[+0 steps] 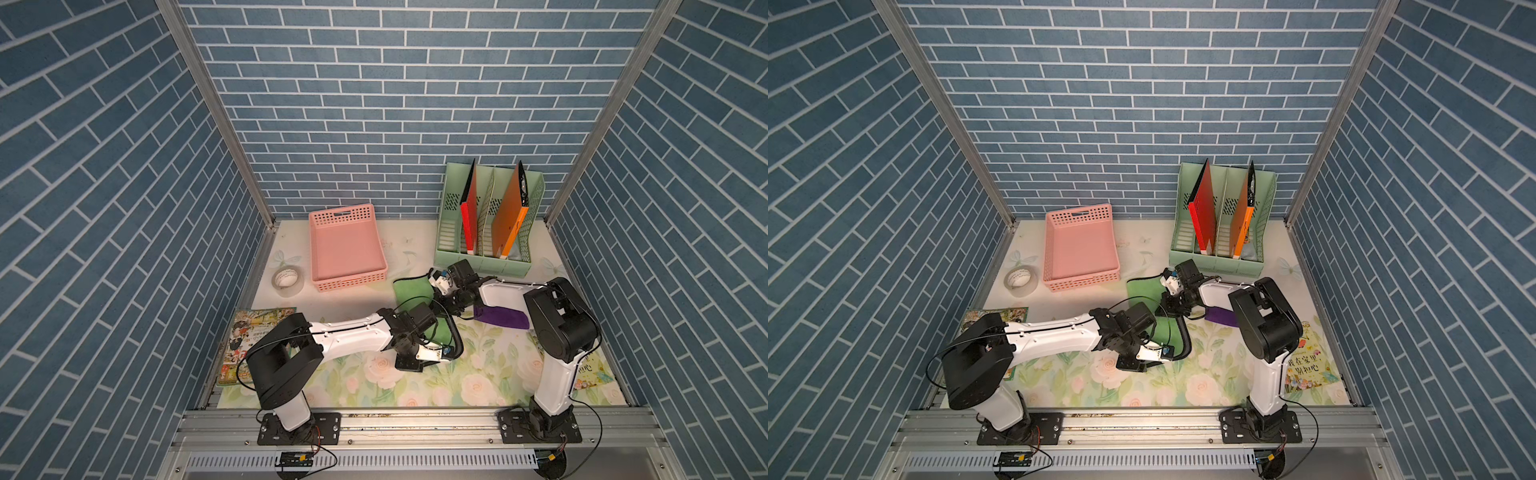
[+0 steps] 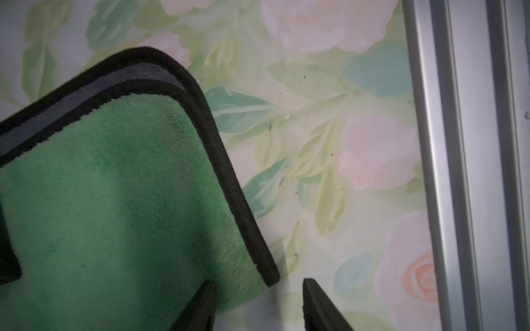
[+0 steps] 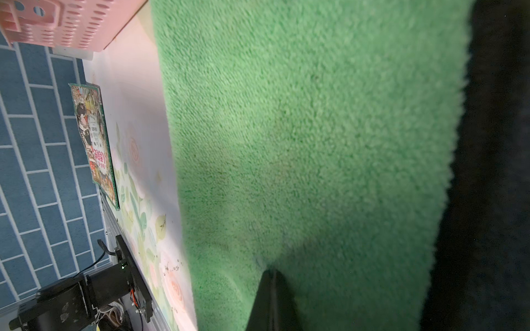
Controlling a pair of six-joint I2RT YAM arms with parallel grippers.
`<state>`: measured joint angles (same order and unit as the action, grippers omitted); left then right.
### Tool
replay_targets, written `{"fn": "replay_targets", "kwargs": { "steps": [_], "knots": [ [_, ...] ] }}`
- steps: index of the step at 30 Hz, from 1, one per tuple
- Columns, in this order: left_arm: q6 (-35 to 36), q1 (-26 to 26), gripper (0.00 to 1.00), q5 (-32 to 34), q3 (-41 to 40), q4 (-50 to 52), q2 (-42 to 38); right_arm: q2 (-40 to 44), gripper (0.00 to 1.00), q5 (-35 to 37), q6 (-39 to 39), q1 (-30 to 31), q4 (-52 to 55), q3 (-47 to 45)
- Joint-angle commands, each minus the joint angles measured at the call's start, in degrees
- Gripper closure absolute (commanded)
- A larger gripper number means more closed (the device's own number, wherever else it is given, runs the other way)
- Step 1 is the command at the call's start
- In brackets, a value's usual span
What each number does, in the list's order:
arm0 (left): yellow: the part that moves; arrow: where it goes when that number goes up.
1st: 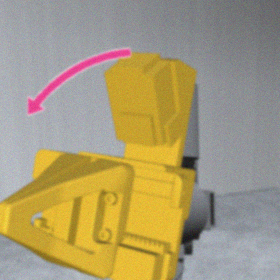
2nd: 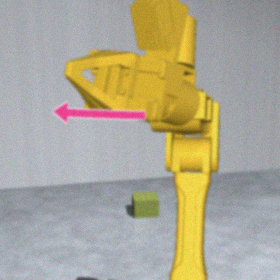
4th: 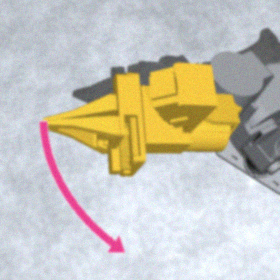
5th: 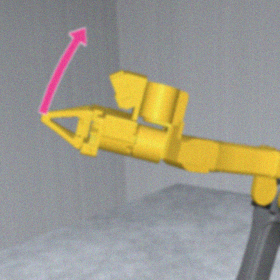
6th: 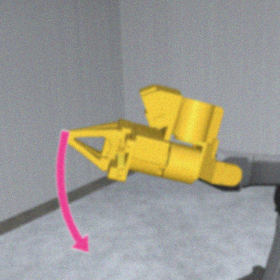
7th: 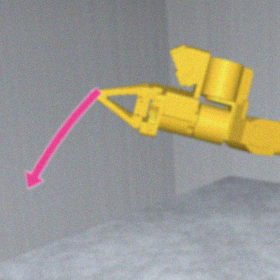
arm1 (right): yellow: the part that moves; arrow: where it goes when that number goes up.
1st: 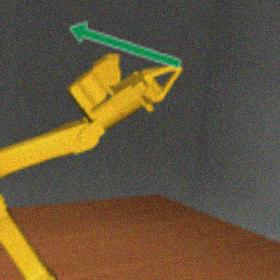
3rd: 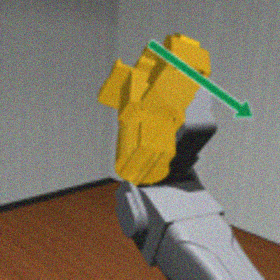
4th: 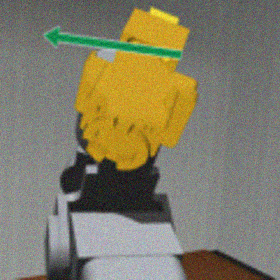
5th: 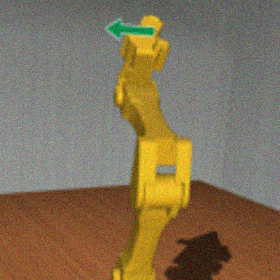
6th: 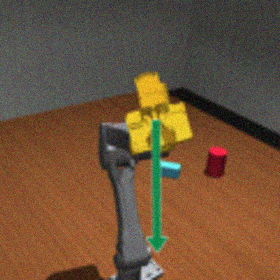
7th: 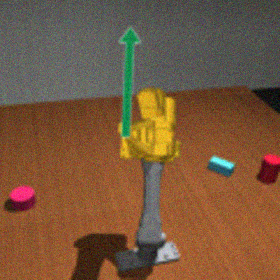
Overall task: Fold the square dishcloth
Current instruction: Fold the cleaning item at the center of the board.
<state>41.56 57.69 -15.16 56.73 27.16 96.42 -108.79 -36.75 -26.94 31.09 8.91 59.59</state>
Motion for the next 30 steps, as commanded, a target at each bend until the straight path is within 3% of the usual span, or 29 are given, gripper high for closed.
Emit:
{"fn": "replay_targets", "kwargs": {
  "steps": [1, 6, 11, 14, 17, 20, 24, 30],
  "knots": [
    [0.1, 0.1, 0.46, 2.2, -1.5, -2.3, 1.8, -0.8, 0.97, 0.3, 1.0, 0.1, -0.5, -1.4],
    [-0.5, 0.3, 0.46, 0.5, -1.7, -2.0, 3.9, -0.8, 0.98, 0.3, 1.0, 0.1, -0.8, -1.5],
    [-2.2, 0.8, 0.50, 3.0, -1.4, -4.1, 6.8, -0.2, 0.99, 0.4, 1.0, 0.1, -0.9, -1.7],
    [-2.8, 0.9, 0.63, 5.4, -0.1, -3.7, 8.4, 0.2, 0.99, 0.5, 1.2, 0.0, -0.7, -2.2],
    [-2.5, 0.8, 0.84, 4.6, 1.6, -0.2, 7.2, 0.2, 0.99, 1.0, 2.1, -0.1, 0.2, -2.2],
    [-1.3, -2.0, 0.92, -2.3, 4.4, 6.8, 4.1, 0.8, 0.99, 2.6, 2.5, -0.3, 3.0, -1.2],
    [3.0, -9.5, 0.93, -14.3, 8.1, 19.3, -0.3, 5.8, 0.92, 3.2, 2.5, -0.4, 3.0, -1.4],
    [6.4, -17.1, 0.93, -21.7, 7.3, 25.8, -4.1, 15.9, 0.76, 9.5, 10.2, -1.6, 9.4, -0.3]
  ]
}}
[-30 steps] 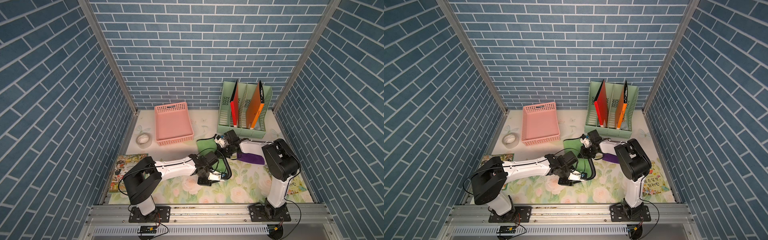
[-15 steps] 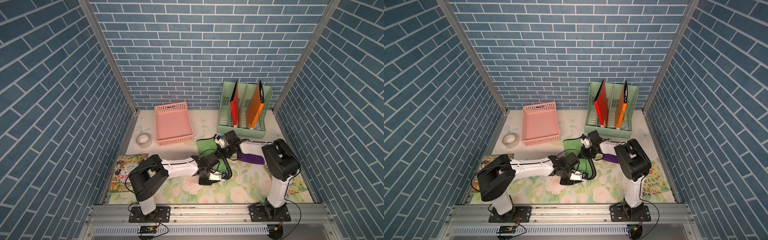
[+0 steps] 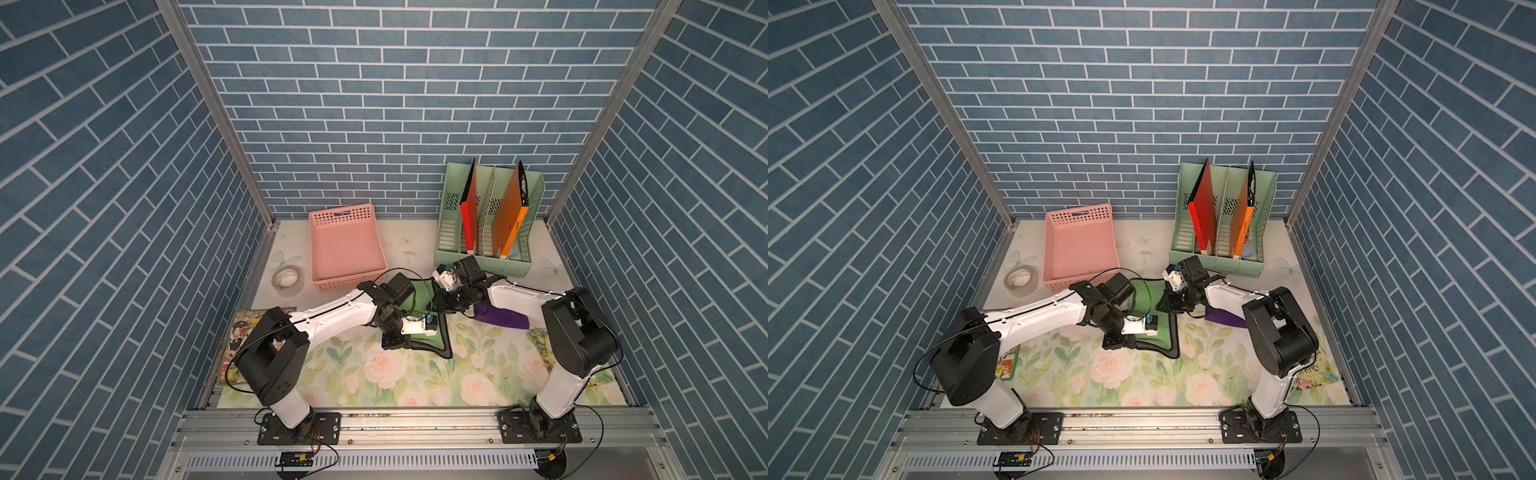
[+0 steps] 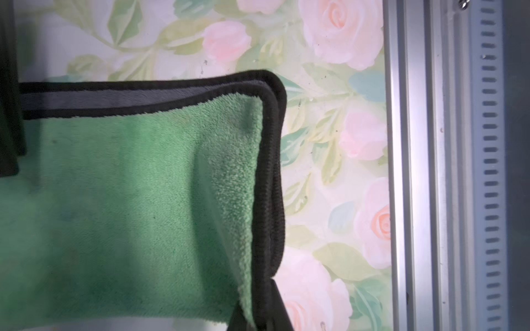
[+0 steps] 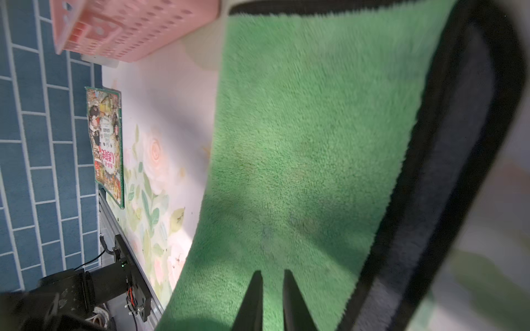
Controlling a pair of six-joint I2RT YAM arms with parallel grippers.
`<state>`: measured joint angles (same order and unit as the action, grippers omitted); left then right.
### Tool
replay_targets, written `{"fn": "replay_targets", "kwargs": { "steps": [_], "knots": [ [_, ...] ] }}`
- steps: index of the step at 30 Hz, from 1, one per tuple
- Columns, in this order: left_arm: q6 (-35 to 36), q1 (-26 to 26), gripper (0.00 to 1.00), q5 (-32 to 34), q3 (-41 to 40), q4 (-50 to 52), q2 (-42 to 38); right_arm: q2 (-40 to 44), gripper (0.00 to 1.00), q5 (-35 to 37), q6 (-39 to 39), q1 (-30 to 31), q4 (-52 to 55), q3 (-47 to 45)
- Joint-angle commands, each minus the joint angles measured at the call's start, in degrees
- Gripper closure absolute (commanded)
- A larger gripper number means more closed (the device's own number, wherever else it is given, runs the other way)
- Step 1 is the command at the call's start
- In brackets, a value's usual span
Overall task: Fold the square dishcloth
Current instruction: Fold the cleaning item at the center of the board.
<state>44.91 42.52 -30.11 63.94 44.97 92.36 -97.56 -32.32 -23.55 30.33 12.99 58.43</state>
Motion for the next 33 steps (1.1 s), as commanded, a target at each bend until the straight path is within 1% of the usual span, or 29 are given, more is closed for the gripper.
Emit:
{"fn": "replay_targets", "kwargs": {
  "steps": [1, 2, 4, 6, 7, 8, 10, 11, 13, 15, 16, 17, 19, 22, 25, 28, 32, 33],
  "knots": [
    [3.7, -3.6, 0.93, -8.4, 0.1, 9.0, 0.3, 7.0, 0.72, 8.0, 9.0, -1.3, 7.2, 0.9],
    [4.3, -5.2, 0.93, -9.7, 0.1, 9.8, 0.6, 10.8, 0.69, 10.4, 11.5, -1.4, 7.8, 0.1],
    [5.2, -7.7, 0.93, -11.3, 0.0, 10.4, 1.4, 19.6, 0.63, 11.7, 17.9, -0.5, 4.2, -4.7],
    [6.1, -9.5, 0.92, -12.4, 0.3, 10.9, 2.3, 29.1, 0.57, 11.9, 26.7, 1.3, 0.3, -10.4],
    [6.6, -10.3, 0.92, -13.1, 0.6, 11.2, 2.8, 33.5, 0.53, 11.1, 32.4, 2.0, -0.3, -12.5],
    [6.9, -10.9, 0.92, -13.7, 0.9, 11.5, 3.4, 36.8, 0.46, 10.9, 37.7, 3.4, 0.2, -14.3],
    [7.0, -11.4, 0.92, -14.2, 1.7, 11.6, 4.4, 42.9, 0.38, 13.4, 46.9, 6.9, 1.7, -17.2],
    [6.9, -11.4, 0.92, -14.2, 2.1, 11.3, 5.0, 44.7, 0.36, 13.8, 50.0, 8.9, 2.2, -18.2],
    [6.6, -11.4, 0.92, -14.1, 3.2, 11.1, 6.3, 47.7, 0.34, 13.7, 52.9, 12.2, 1.8, -19.6],
    [6.5, -11.6, 0.92, -14.1, 4.5, 11.3, 7.5, 48.9, 0.29, 14.7, 54.3, 15.9, 0.3, -21.2],
    [6.5, -11.8, 0.92, -14.2, 5.1, 11.6, 8.1, 48.8, 0.23, 16.0, 54.7, 18.7, 0.0, -21.9],
    [6.5, -11.9, 0.92, -14.2, 5.7, 11.7, 8.5, 48.2, 0.19, 18.0, 54.7, 22.2, -0.3, -22.4],
    [6.4, -12.2, 0.92, -14.1, 6.4, 12.1, 9.0, 45.8, 0.17, 24.2, 53.0, 28.2, -1.9, -23.7],
    [6.4, -12.4, 0.92, -13.6, 6.8, 12.0, 8.9, 39.8, 0.19, 29.1, 47.6, 33.4, -5.8, -24.6],
    [6.3, -12.6, 0.92, -13.2, 7.0, 12.2, 8.8, 33.2, 0.23, 35.7, 43.5, 36.1, -9.4, -24.5],
    [6.5, -12.8, 0.92, -13.0, 6.9, 12.2, 8.5, 27.1, 0.27, 42.5, 40.1, 37.2, -13.3, -23.9],
    [6.6, -13.1, 0.92, -12.8, 6.8, 12.3, 8.2, 22.3, 0.35, 47.2, 38.1, 37.7, -16.5, -23.1],
    [6.7, -13.1, 0.92, -12.7, 6.7, 12.4, 8.1, 21.2, 0.39, 48.5, 37.9, 37.7, -16.6, -22.5]
  ]
}}
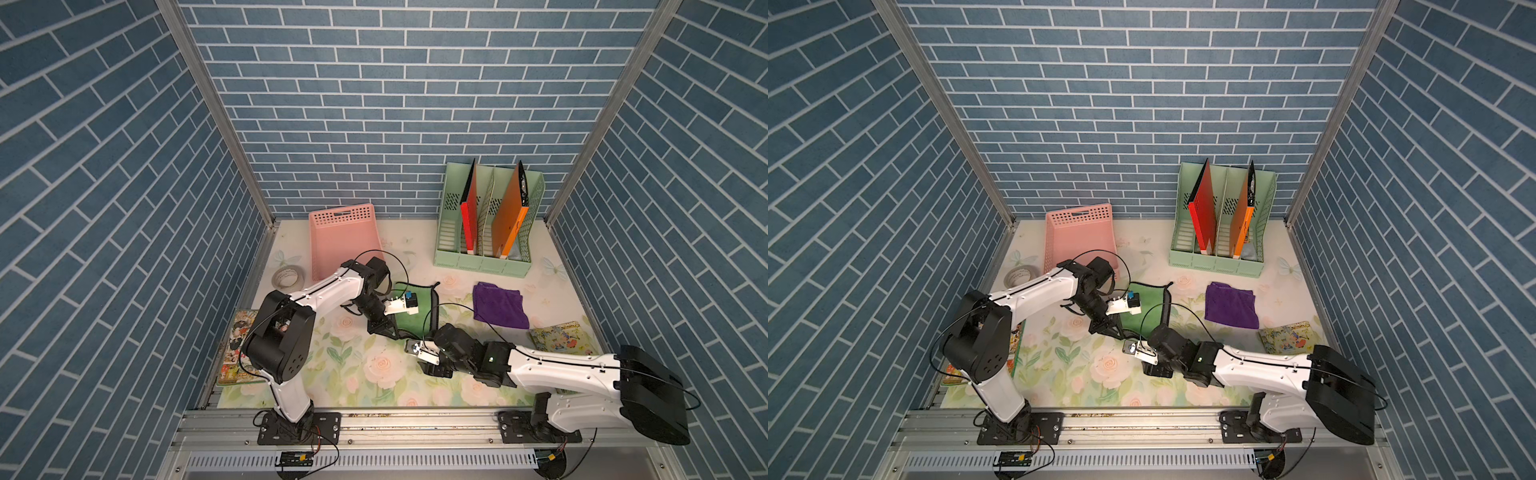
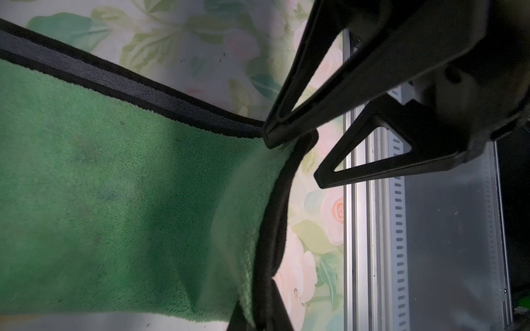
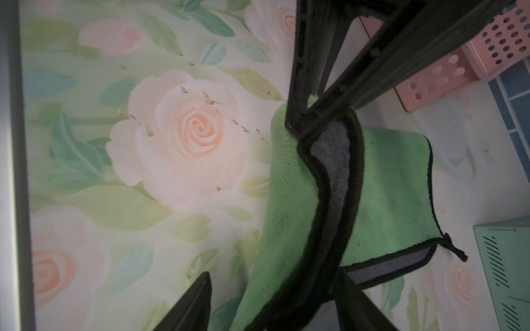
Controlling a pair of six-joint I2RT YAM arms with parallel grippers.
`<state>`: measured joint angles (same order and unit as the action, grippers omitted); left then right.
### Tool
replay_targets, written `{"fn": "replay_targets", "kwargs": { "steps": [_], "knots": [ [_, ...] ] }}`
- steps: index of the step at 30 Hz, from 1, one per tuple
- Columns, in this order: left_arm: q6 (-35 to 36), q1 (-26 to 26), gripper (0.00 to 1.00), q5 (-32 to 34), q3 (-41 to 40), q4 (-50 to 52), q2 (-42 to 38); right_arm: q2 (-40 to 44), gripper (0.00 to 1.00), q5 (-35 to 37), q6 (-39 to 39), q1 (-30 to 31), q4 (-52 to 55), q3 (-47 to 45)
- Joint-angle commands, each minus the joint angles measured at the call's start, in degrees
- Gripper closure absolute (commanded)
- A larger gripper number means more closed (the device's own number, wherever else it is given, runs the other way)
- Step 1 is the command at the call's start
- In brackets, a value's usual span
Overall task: Fold the square dishcloth
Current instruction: Fold the cleaning item at the center of the board.
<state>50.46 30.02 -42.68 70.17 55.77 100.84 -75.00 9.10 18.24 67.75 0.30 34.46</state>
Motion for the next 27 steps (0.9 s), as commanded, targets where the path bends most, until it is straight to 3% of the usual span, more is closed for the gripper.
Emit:
{"fn": "replay_targets", "kwargs": {
  "steps": [1, 6, 11, 14, 18, 21, 27],
  "knots": [
    [1.3, -0.6, 0.92, 0.1, 0.4, 1.5, -0.5, -2.0, 0.42, 7.4, -4.0, 0.3, -3.7, 1.9],
    [1.2, -0.7, 0.89, 1.6, 0.0, 0.9, -0.9, -0.8, 0.73, 5.3, -3.6, 0.4, -2.9, 2.6],
    [0.8, -0.8, 0.82, 2.5, 0.3, -0.9, -2.2, 0.4, 0.80, 2.3, -3.1, -0.4, 0.4, 3.8],
    [-0.1, -0.8, 0.79, 4.0, 0.8, -2.9, -3.1, 0.1, 0.99, 0.2, -3.2, -1.6, 1.5, 4.3],
    [-3.8, -2.4, 0.49, 7.4, 2.0, -8.1, -5.3, 0.0, 1.00, -1.7, -3.6, -5.5, 2.3, 6.1],
    [-5.3, -5.9, 0.36, 6.2, 4.7, -10.0, -7.0, -1.1, 1.00, -5.9, -3.4, -9.5, 3.7, 8.4],
    [-5.3, -11.9, 0.26, 4.6, 7.0, -9.7, -8.7, -7.3, 1.00, -10.3, -2.7, -16.0, 8.9, 15.5]
  ]
}}
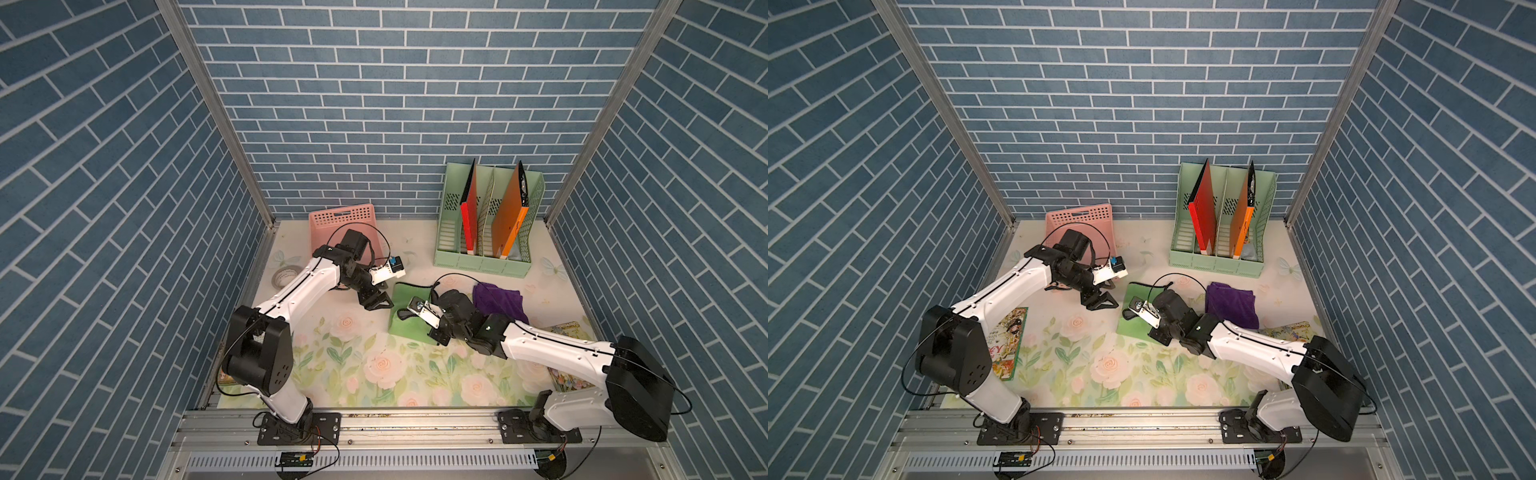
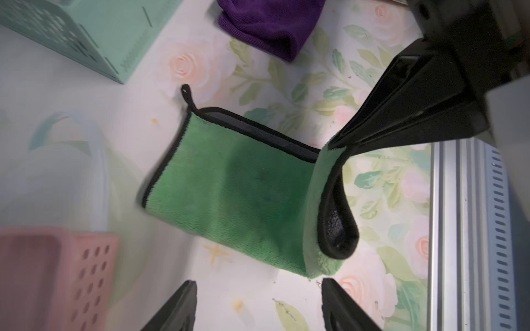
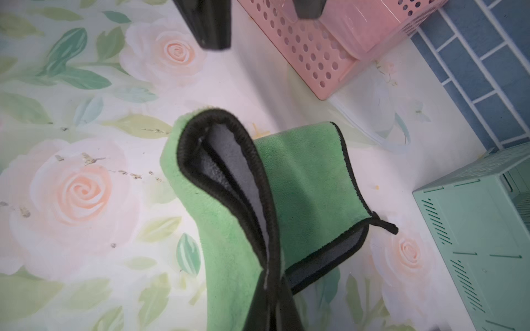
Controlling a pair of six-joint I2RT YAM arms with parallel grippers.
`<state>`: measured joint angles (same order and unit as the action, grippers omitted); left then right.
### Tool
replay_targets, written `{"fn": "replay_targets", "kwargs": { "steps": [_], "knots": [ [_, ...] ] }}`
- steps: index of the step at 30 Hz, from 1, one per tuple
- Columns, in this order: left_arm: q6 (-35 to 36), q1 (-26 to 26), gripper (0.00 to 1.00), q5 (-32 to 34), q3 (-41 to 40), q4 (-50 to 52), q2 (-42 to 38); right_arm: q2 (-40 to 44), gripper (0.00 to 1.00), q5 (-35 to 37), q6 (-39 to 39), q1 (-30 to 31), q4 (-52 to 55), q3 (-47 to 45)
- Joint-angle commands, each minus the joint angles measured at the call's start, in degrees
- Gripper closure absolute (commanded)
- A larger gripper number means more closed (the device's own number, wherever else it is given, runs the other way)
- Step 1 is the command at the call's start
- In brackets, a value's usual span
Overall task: Fold the square dishcloth
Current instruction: Fold the cleaning item at the center of the board.
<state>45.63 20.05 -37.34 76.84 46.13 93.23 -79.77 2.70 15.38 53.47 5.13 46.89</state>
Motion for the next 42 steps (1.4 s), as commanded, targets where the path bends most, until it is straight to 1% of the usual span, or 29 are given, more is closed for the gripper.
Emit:
{"fn": "replay_targets", "kwargs": {
  "steps": [1, 6, 10, 12, 24, 30, 35, 36, 37, 38, 40, 41, 42],
  "knots": [
    [-0.4, -2.6, 0.25, -0.4, 0.0, -0.3, -1.6, -3.9, 1.00, -4.5, 0.0, -2.7, 4.9, 4.3],
    [-0.4, -4.2, 0.25, 0.7, -3.3, -3.2, -4.8, -11.0, 1.00, -6.2, 0.7, -6.3, 8.7, 10.3],
    [-0.5, -4.6, 0.26, 1.0, -5.7, -4.3, -6.5, -14.6, 1.00, -6.7, 0.6, -9.3, 9.7, 13.0],
    [-0.1, -4.8, 0.26, 1.2, -6.7, -4.3, -6.9, -15.8, 1.00, -8.3, 1.4, -10.3, 10.4, 14.4],
    [0.8, -5.0, 0.28, -0.4, -9.8, -4.1, -8.0, -22.9, 1.00, -8.4, 4.7, -12.4, 12.1, 21.7],
    [0.7, -5.0, 0.29, -0.4, -12.2, -4.9, -8.8, -28.0, 1.00, -8.9, 4.8, -14.5, 12.8, 24.7],
    [1.6, -5.0, 0.29, -1.7, -14.8, -6.5, -9.5, -30.5, 1.00, -9.8, 4.0, -16.1, 12.6, 26.2],
    [1.5, -4.9, 0.28, -2.2, -15.5, -7.6, -9.7, -31.0, 0.93, -9.8, 3.7, -16.1, 12.7, 26.6],
    [1.2, -4.6, 0.28, -3.4, -16.3, -9.2, -10.1, -31.5, 0.78, -9.3, 2.9, -16.2, 12.7, 27.2],
    [0.6, -4.1, 0.28, -4.1, -16.9, -10.6, -10.3, -31.6, 0.70, -9.3, 2.4, -16.2, 12.7, 27.6],
    [-0.4, -1.7, 0.30, -3.5, -18.0, -13.2, -10.4, -31.4, 0.49, -9.1, 1.6, -16.2, 12.1, 28.0],
    [-0.7, -0.1, 0.31, -2.4, -18.7, -14.7, -10.4, -31.1, 0.44, -9.4, 1.3, -16.3, 12.0, 28.3],
    [-1.1, 1.5, 0.32, -1.2, -19.5, -17.0, -10.2, -30.8, 0.42, -10.0, 0.9, -16.3, 11.7, 28.6]
  ]
}}
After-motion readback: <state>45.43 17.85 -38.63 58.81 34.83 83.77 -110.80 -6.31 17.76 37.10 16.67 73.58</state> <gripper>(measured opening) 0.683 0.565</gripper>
